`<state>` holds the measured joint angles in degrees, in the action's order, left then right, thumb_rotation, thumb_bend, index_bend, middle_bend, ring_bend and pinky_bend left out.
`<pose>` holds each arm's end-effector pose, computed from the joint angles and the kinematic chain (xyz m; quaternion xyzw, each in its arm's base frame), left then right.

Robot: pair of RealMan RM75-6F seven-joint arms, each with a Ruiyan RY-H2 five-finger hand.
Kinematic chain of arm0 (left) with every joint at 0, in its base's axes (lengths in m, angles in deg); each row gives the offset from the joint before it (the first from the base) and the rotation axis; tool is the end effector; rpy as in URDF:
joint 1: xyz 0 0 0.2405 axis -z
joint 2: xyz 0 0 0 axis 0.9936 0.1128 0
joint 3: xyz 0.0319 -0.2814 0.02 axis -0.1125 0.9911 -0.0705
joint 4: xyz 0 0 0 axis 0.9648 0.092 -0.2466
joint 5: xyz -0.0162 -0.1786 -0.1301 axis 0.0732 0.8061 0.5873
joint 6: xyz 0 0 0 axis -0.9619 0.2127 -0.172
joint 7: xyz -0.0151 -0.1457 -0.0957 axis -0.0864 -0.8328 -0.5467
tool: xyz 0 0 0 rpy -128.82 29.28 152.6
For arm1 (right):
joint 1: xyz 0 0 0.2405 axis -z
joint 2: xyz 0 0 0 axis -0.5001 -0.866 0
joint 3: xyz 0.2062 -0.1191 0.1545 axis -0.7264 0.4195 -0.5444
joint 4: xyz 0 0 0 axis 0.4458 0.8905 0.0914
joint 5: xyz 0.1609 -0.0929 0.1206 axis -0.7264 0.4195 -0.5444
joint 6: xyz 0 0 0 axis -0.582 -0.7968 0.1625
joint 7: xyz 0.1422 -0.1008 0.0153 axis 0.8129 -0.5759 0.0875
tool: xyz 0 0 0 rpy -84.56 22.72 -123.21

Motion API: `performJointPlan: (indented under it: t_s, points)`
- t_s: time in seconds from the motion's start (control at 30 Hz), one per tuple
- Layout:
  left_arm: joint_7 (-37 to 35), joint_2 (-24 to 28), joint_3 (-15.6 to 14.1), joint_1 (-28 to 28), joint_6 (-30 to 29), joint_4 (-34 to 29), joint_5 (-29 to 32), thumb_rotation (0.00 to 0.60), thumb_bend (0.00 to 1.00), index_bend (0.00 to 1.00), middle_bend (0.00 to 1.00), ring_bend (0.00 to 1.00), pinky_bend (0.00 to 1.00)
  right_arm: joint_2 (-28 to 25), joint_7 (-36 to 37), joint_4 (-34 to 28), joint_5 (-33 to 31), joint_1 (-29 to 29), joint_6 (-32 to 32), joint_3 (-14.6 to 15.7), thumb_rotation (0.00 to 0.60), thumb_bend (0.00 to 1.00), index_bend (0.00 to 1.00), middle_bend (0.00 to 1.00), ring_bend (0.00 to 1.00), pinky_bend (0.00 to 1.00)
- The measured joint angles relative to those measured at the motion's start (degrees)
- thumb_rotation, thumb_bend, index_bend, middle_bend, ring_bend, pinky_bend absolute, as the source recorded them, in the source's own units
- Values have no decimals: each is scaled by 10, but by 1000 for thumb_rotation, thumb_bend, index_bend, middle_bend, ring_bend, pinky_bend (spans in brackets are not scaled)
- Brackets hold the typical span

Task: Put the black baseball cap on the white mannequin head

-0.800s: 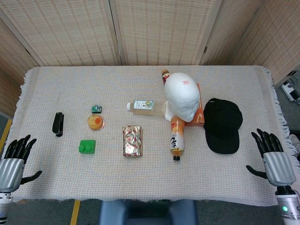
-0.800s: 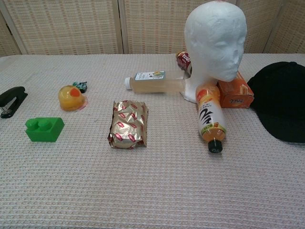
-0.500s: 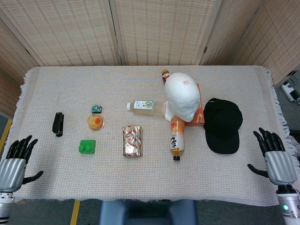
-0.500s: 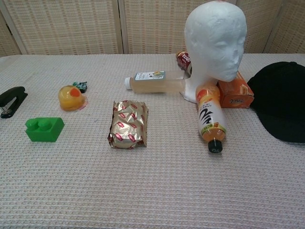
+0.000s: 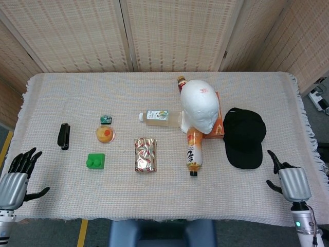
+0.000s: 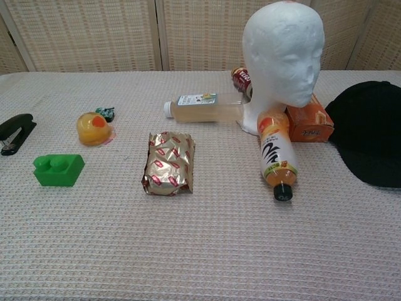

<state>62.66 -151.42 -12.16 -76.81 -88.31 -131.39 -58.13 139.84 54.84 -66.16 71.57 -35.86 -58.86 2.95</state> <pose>-0.3348 0.2237 0.1528 -0.6041 -0.3841 -0.4150 0.5616 -0.3802 -0.2265 0.0909 0.6271 -0.3068 0.3587 0.6197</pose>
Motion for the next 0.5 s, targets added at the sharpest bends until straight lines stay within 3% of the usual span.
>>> performJointPlan:
  t_s: [0.23,0.5]
  points:
    - [-33,-12,7,-6,-26,15,-5,600,141,0,0,0,179,112,42,156,-1,-7,-6,-6,600,45,577,1000,1000,1000]
    - [-79,-8,22,-13,-46,28,5,600,137,0,0,0,195,199,88,275,-21,-15,6,-17,600,62,586,1000,1000,1000]
